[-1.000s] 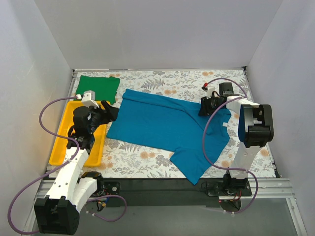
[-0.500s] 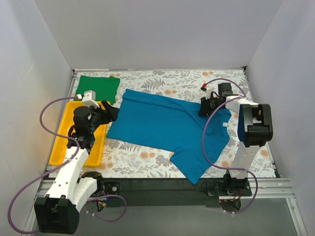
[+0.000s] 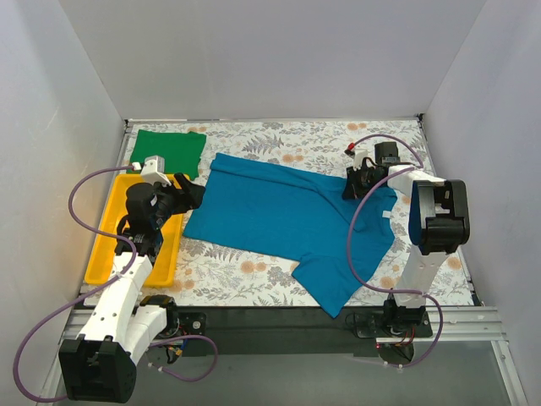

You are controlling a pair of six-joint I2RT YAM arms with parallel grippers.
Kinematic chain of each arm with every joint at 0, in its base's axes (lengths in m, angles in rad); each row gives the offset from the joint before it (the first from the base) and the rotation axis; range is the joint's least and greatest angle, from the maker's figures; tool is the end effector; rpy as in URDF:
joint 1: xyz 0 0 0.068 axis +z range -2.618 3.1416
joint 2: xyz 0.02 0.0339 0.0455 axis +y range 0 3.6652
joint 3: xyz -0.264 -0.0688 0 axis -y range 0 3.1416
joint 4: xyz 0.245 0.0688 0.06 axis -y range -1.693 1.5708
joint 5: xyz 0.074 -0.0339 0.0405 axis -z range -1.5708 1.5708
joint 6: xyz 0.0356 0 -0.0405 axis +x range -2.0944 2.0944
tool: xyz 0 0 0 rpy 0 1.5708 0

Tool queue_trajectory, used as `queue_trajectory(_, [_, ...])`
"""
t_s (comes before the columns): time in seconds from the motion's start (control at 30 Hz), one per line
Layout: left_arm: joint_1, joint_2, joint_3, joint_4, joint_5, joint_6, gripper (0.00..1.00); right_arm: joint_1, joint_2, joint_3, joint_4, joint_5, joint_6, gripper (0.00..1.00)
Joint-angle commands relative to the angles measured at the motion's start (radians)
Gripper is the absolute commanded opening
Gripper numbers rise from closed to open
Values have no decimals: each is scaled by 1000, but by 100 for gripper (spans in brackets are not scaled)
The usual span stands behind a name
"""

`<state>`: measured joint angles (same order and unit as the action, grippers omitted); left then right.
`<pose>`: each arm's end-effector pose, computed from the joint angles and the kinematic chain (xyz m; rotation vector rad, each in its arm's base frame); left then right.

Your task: Fold and stack the t-shirts

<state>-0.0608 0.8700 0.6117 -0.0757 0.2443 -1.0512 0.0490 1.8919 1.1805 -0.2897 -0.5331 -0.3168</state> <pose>0.2036 -0.0210 0.2751 -0.8015 1.8538 -0.9654 0.3832 0.0369 0.1614 -0.6394 2.3780 0.5683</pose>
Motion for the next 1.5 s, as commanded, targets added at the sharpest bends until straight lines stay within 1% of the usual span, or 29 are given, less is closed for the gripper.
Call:
queue_trajectory(0.0, [-2, -5, -12, 4, 9, 13, 63, 8, -63, -8, 3, 1, -7, 1])
queue_trajectory(0.3, [-2, -8, -12, 4, 12, 13, 63, 8, -191, -96, 37, -28, -19, 1])
queue_trajectory(0.67, [-2, -12, -13, 4, 13, 13, 63, 35, -251, -183, 38, -54, -38, 1])
queue_trajectory(0.87, [-2, -12, -13, 4, 18, 13, 63, 74, -298, -243, 46, -42, -64, 1])
queue_trajectory(1.27, [-2, -11, -13, 5, 18, 11, 63, 87, -350, -297, 43, -15, -102, 1])
queue_trajectory(1.37, [-2, -14, -13, 5, 18, 11, 63, 98, -359, -308, 29, -10, -131, 1])
queue_trajectory(1.47, [-2, -11, -13, 5, 19, 11, 63, 129, -375, -318, -2, 1, -195, 1])
